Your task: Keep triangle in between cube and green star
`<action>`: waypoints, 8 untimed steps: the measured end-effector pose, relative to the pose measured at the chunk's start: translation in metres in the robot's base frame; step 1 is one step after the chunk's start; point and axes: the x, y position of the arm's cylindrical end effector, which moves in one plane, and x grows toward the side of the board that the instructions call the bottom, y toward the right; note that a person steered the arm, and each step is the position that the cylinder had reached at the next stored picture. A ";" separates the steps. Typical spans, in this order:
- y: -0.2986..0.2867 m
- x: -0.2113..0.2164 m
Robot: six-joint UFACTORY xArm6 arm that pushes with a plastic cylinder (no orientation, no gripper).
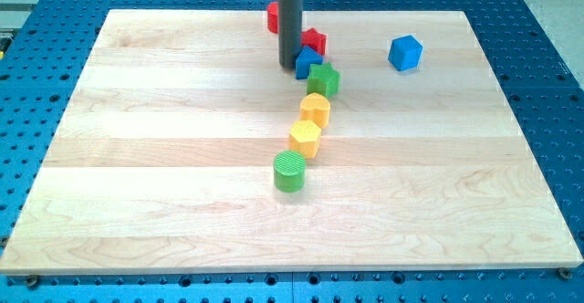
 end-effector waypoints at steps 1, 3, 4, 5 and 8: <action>0.044 0.000; 0.117 0.015; 0.094 0.079; 0.064 0.089; 0.080 0.039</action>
